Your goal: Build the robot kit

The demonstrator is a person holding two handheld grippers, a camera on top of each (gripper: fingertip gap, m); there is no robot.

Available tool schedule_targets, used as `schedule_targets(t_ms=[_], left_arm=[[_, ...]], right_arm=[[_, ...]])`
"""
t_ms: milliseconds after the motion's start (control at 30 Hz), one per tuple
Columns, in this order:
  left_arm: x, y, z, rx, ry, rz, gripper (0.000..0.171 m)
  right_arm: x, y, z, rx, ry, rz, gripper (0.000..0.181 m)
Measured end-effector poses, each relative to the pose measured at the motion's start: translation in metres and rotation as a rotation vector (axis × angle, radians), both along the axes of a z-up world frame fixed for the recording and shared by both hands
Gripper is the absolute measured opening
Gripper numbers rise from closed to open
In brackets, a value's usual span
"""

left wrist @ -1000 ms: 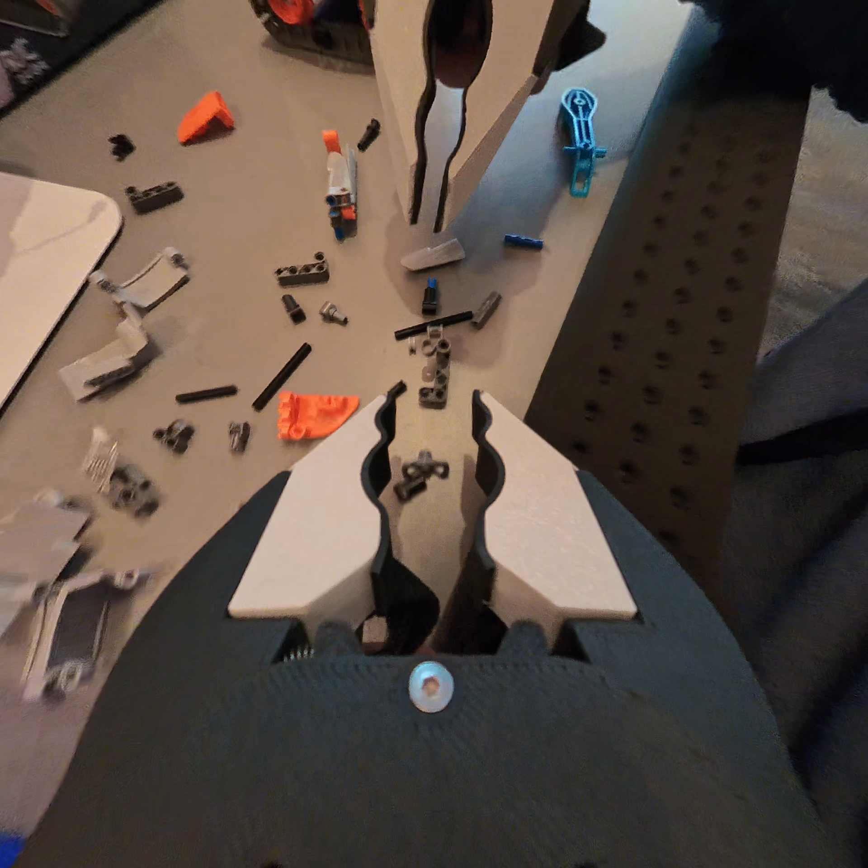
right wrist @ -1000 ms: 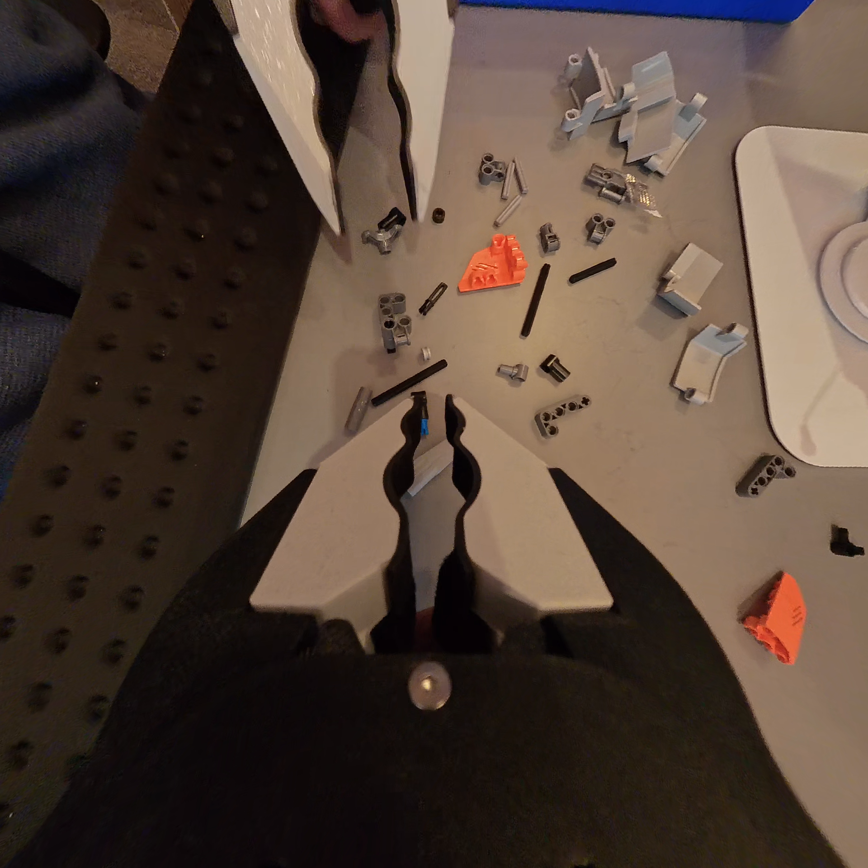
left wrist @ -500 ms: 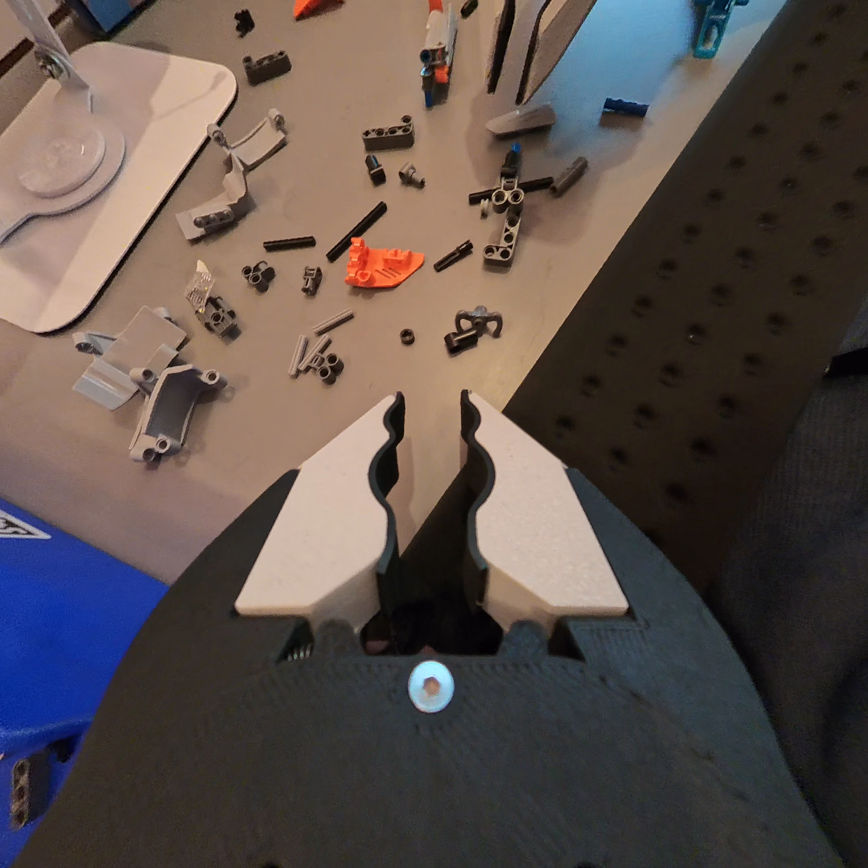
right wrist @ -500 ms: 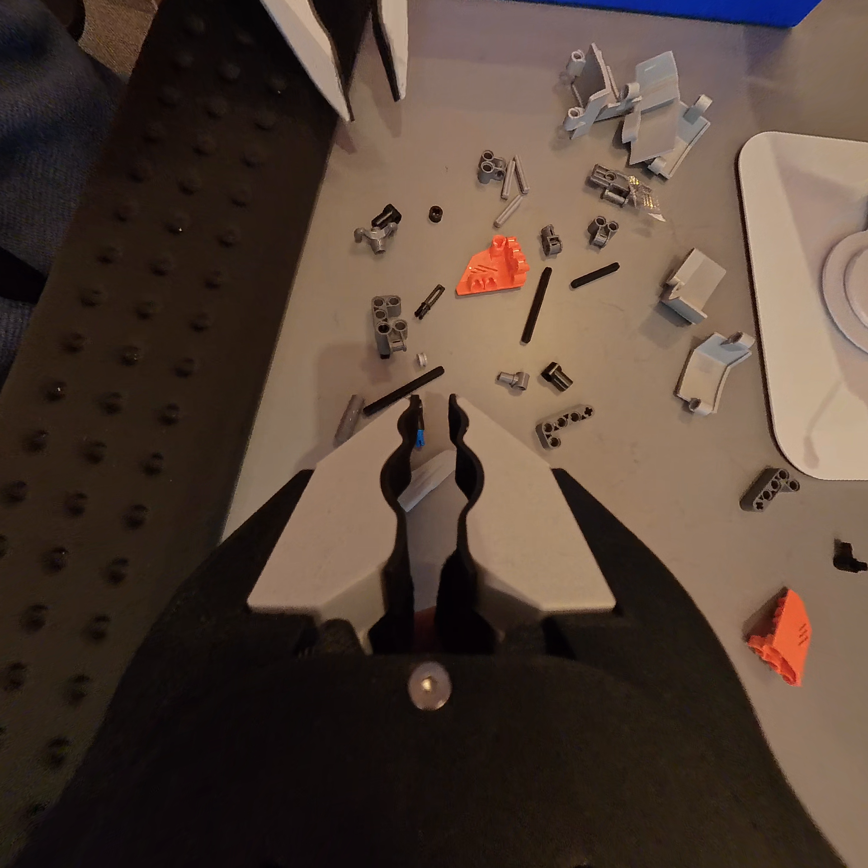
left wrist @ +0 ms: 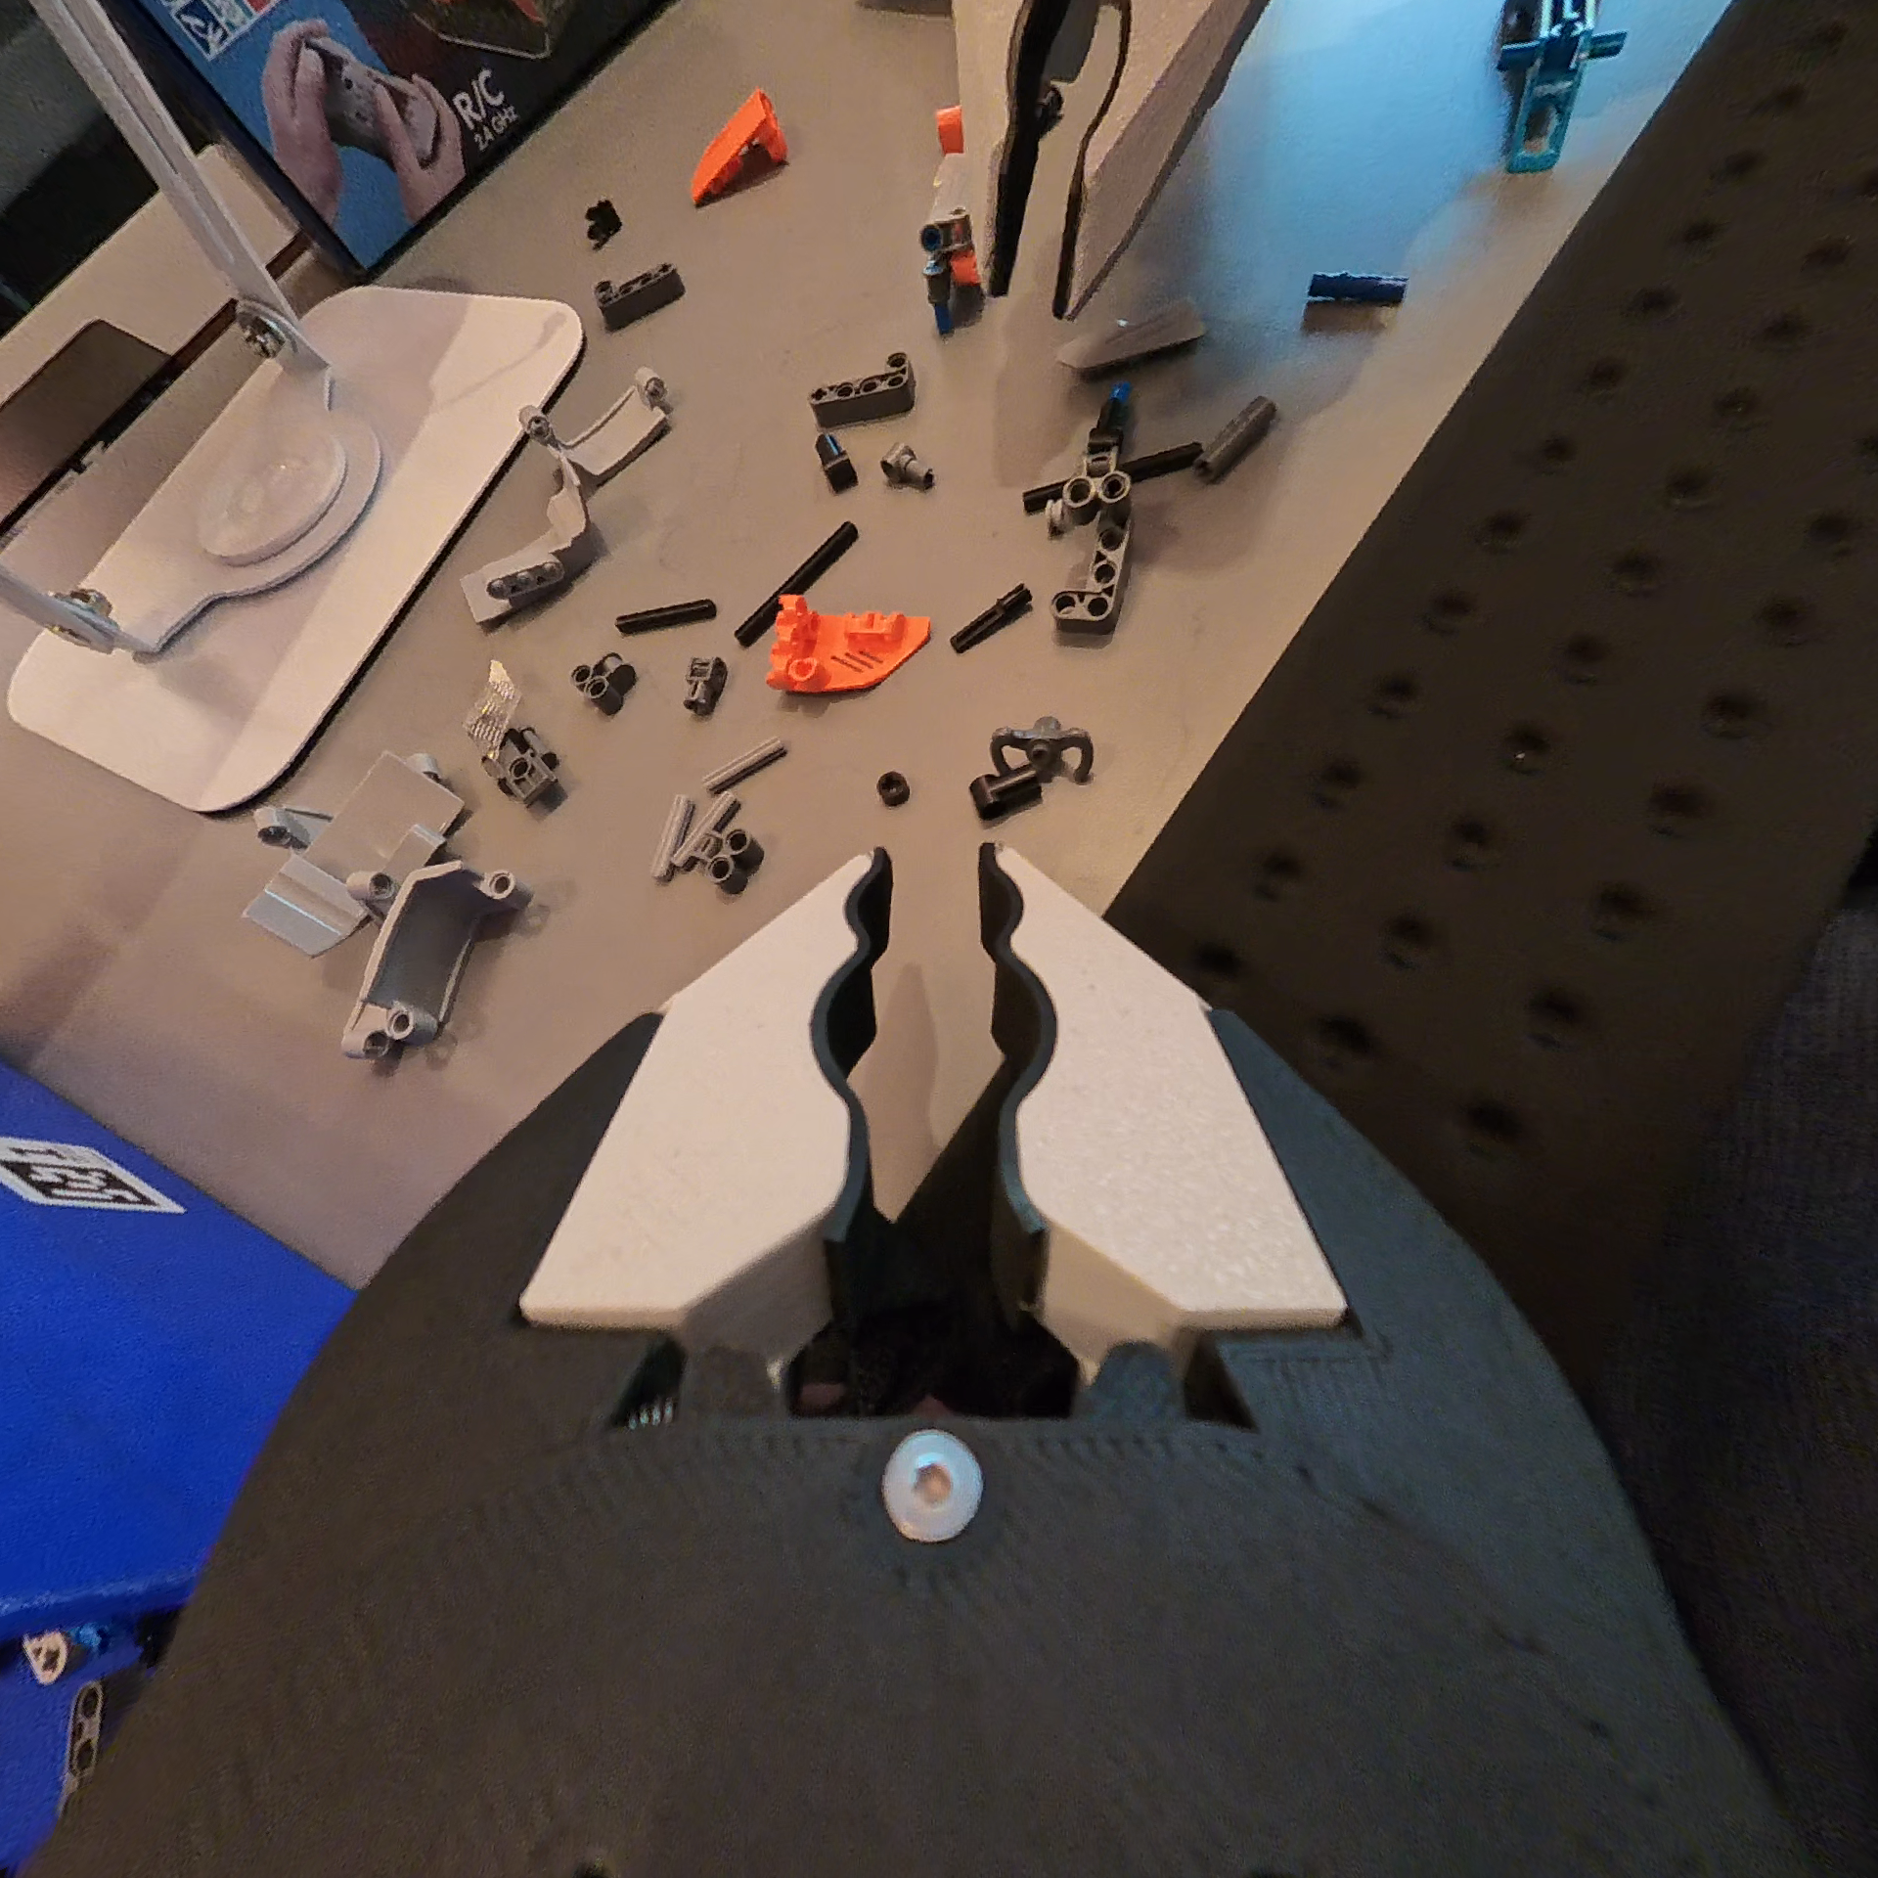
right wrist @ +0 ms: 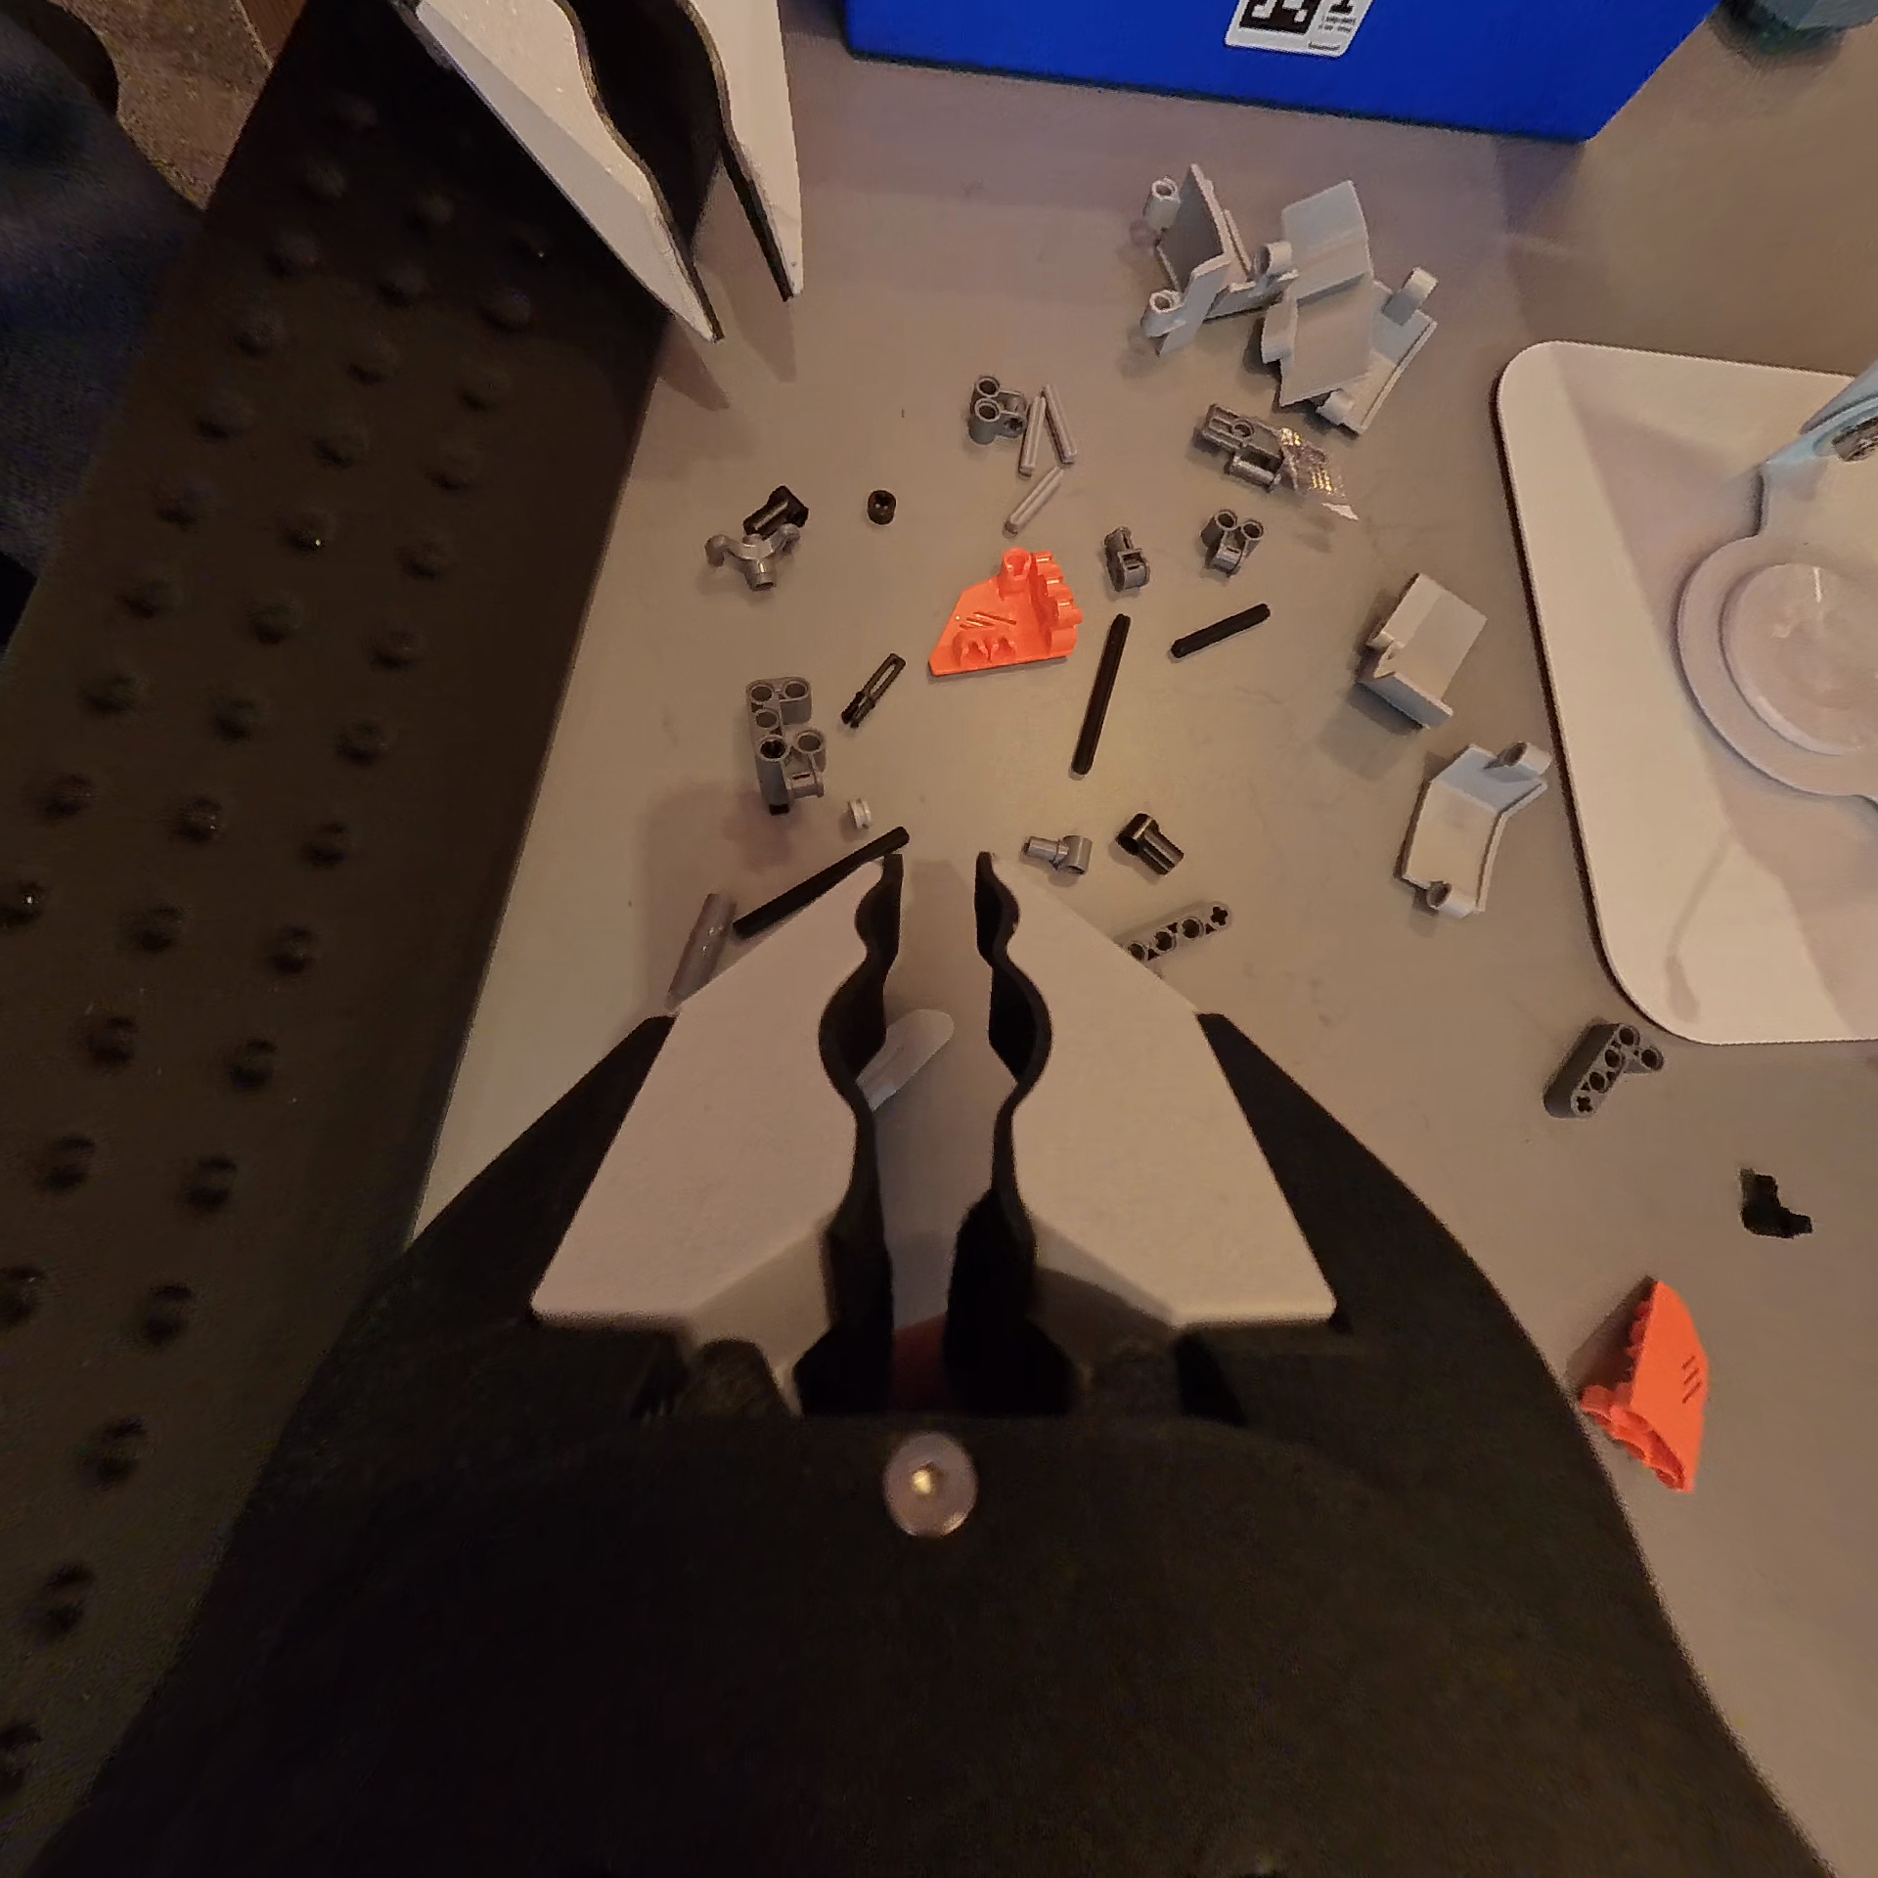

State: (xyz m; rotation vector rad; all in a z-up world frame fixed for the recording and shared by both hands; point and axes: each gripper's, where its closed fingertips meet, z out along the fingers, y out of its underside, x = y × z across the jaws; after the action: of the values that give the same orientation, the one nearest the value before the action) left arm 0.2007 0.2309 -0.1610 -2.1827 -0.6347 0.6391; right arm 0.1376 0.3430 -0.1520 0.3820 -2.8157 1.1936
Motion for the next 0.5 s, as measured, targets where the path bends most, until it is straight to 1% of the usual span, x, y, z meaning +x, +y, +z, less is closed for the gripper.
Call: schedule_targets(t_ms=[500], left_arm=[[0.0002,-0.0001,0.0012,0.029,-0.002,-0.008,0.015]], right_arm=[[-0.0060,-0.0001,0.0003,-0.008,0.003,-0.024,0.012]])
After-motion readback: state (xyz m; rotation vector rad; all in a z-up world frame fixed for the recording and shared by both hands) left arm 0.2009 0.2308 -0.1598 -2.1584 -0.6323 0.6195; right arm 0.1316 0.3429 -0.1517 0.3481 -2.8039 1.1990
